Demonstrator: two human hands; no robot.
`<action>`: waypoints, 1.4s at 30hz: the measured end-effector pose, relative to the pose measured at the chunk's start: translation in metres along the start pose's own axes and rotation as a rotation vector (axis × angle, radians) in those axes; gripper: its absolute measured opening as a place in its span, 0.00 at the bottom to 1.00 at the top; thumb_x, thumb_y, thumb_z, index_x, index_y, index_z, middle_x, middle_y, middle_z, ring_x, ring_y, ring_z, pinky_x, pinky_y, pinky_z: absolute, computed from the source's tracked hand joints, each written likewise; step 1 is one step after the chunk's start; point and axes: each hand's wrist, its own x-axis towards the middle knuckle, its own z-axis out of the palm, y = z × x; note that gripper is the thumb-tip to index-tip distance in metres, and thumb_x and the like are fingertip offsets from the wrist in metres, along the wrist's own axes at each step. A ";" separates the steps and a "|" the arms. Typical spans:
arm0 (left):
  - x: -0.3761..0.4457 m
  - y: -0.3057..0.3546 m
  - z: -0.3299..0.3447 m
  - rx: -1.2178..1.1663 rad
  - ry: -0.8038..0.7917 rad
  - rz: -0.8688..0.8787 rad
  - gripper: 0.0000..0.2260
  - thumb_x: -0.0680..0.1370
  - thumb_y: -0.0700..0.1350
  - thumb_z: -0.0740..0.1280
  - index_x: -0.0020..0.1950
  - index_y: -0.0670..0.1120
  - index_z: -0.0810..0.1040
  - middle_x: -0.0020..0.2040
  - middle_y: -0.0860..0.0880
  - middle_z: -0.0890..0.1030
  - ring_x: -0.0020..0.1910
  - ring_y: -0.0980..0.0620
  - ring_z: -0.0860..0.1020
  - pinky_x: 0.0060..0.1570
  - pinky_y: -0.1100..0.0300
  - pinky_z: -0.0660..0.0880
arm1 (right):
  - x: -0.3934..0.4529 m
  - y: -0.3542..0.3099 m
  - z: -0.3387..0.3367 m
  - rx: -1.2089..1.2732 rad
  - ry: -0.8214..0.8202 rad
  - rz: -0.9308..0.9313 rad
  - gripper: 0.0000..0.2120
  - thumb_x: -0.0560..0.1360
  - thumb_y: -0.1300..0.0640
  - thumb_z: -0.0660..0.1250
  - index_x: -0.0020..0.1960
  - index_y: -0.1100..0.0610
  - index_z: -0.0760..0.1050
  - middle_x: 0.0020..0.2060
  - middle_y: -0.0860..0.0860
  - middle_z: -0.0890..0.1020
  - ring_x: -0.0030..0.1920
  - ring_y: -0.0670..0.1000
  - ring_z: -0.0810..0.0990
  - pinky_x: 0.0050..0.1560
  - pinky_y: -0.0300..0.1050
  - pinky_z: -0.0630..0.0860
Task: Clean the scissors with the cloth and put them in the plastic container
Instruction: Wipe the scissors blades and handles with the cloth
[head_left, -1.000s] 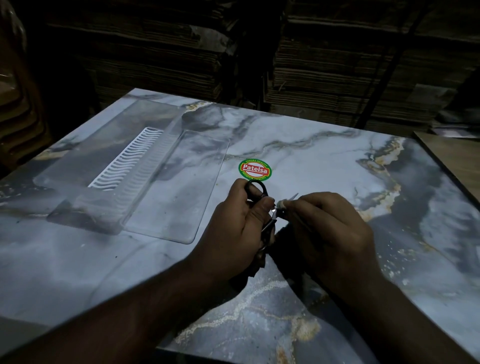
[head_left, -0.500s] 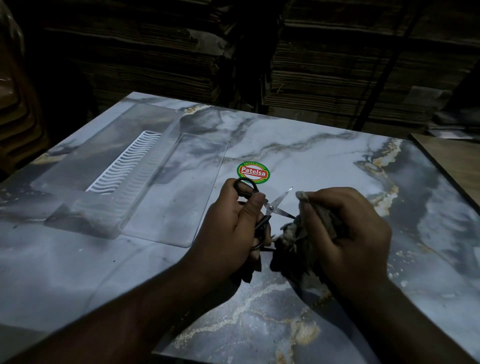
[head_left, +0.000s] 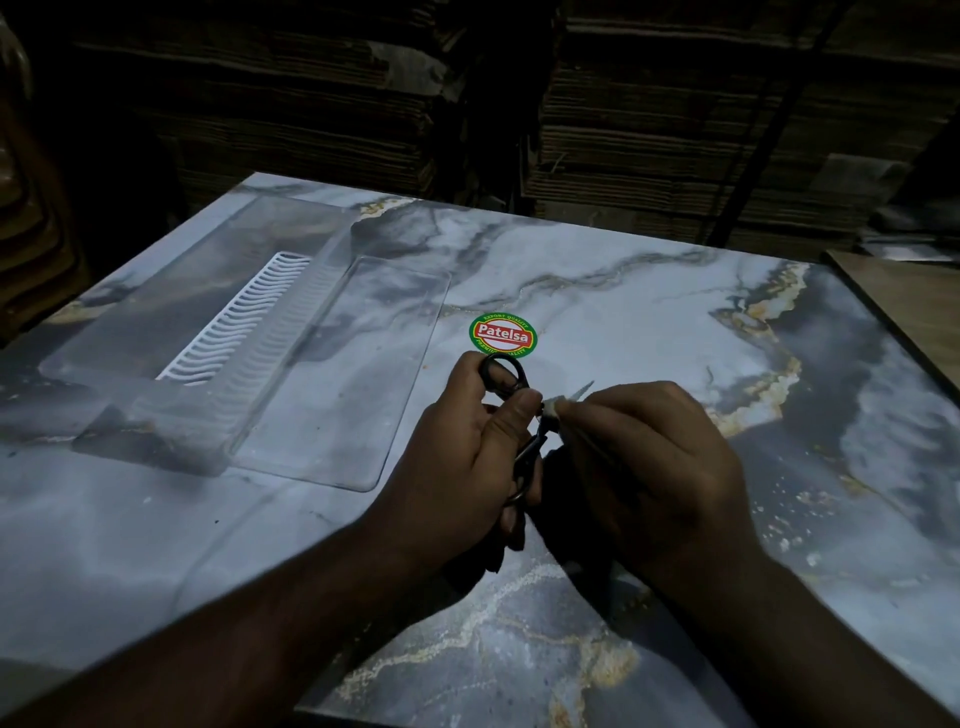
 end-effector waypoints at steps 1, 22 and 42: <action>0.000 0.000 0.000 -0.010 -0.001 0.005 0.04 0.87 0.45 0.59 0.52 0.50 0.66 0.25 0.42 0.77 0.15 0.44 0.70 0.17 0.52 0.69 | 0.001 0.001 0.000 -0.001 0.002 0.004 0.07 0.78 0.65 0.74 0.56 0.65 0.86 0.48 0.59 0.86 0.48 0.57 0.82 0.52 0.47 0.77; 0.003 0.001 -0.003 0.000 0.021 0.008 0.05 0.86 0.42 0.60 0.51 0.44 0.67 0.21 0.48 0.72 0.18 0.50 0.70 0.24 0.60 0.68 | 0.003 0.004 0.001 0.049 -0.008 0.074 0.06 0.79 0.64 0.74 0.55 0.63 0.86 0.46 0.56 0.85 0.47 0.56 0.83 0.50 0.48 0.78; 0.002 0.006 0.001 -0.144 -0.014 -0.080 0.05 0.87 0.47 0.58 0.52 0.49 0.68 0.28 0.40 0.75 0.19 0.48 0.67 0.23 0.61 0.68 | 0.007 0.000 -0.011 0.085 0.045 0.207 0.05 0.80 0.61 0.72 0.54 0.61 0.85 0.46 0.51 0.85 0.48 0.47 0.82 0.51 0.36 0.76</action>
